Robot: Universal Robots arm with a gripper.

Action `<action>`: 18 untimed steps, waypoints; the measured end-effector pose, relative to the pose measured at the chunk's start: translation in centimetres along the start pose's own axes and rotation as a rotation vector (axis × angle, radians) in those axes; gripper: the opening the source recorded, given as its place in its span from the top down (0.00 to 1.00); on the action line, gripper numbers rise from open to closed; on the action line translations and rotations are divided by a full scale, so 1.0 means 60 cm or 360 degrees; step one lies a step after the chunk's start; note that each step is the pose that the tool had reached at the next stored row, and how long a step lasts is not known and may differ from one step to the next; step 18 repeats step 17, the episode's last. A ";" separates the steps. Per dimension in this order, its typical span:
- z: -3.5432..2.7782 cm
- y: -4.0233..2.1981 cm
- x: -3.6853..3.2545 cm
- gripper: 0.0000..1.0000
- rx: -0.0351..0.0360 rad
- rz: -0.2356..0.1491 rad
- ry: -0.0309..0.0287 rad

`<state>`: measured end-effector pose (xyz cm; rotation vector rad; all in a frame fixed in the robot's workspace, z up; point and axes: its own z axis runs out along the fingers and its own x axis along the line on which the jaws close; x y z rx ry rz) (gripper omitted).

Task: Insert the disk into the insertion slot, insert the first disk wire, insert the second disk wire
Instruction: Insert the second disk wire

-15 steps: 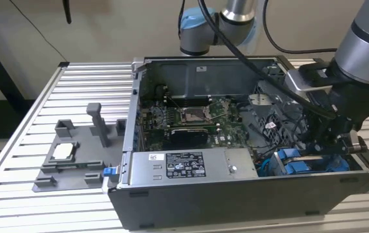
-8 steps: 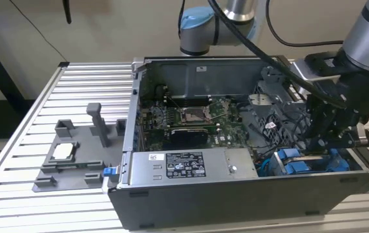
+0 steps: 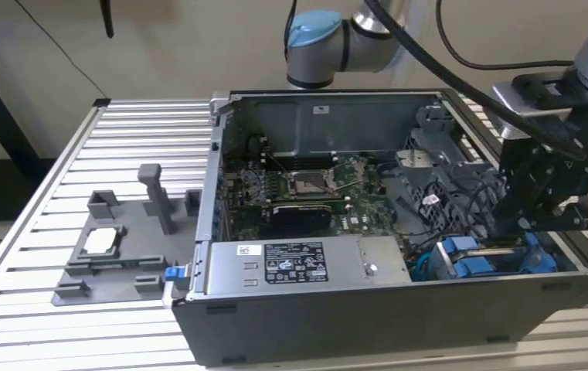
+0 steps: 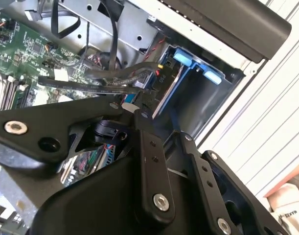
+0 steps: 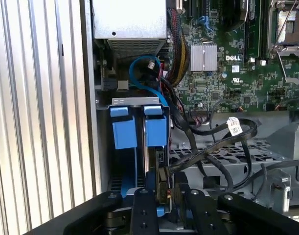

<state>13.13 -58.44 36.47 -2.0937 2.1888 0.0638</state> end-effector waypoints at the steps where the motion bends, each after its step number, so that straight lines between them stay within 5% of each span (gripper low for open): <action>1: -0.004 -0.001 0.000 0.73 -0.0005 0.0000 0.00005; 5: -0.027 -0.004 -0.003 0.89 -0.0017 0.0002 0.00006; 9: -0.049 -0.005 -0.006 0.89 -0.0028 0.0003 0.00010; 18: -0.052 -0.006 -0.006 0.89 -0.0030 0.0003 0.00012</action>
